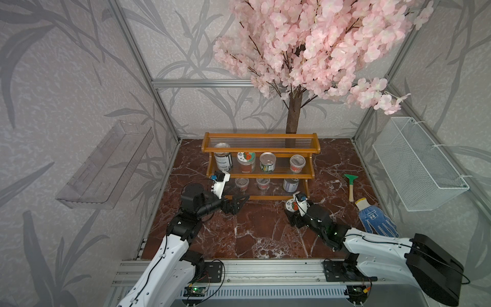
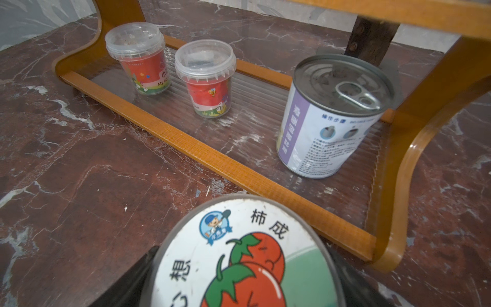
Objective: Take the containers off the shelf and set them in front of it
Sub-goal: Place the container at the center of the board.
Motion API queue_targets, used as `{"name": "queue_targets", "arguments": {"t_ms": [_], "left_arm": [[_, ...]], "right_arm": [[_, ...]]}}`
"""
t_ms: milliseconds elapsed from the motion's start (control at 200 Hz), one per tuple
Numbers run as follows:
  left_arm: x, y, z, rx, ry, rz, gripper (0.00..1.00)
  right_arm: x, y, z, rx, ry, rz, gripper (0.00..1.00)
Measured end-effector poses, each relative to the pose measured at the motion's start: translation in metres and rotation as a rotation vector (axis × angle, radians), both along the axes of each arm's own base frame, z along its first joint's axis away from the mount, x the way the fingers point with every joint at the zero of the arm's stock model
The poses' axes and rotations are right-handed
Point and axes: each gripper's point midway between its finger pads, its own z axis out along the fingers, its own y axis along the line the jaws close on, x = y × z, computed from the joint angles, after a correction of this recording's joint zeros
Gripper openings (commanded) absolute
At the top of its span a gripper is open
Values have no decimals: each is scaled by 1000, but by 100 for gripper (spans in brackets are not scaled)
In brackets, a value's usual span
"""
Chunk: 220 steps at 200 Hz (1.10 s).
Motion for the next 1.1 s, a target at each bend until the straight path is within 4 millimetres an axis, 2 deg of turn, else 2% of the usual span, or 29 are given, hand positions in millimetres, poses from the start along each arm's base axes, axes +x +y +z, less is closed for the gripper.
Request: {"name": "queue_targets", "arguments": {"t_ms": [135,270,395,505,685,835,1010,1100], "left_arm": [[2,1,-3,9,3,7,100],[5,2,-7,23,8,20,100],[9,2,-10,32,22,25,100],[13,3,-10,42,23,38,100],[23,5,4,53,-10,68,100],[31,9,9,63,-19,104,100],[38,17,4,96,-9,165,100],[41,22,4,111,-11,193,100]], "right_arm": [[-3,9,6,28,6,43,83],[-3,25,22,81,-9,95,83],[-4,53,34,126,-22,163,83],[-8,86,37,150,-19,243,83],[-14,150,37,203,-12,391,83],[-8,194,31,236,-24,468,83],[1,222,2,219,-12,515,83],[5,235,2,235,-36,537,83]]}}
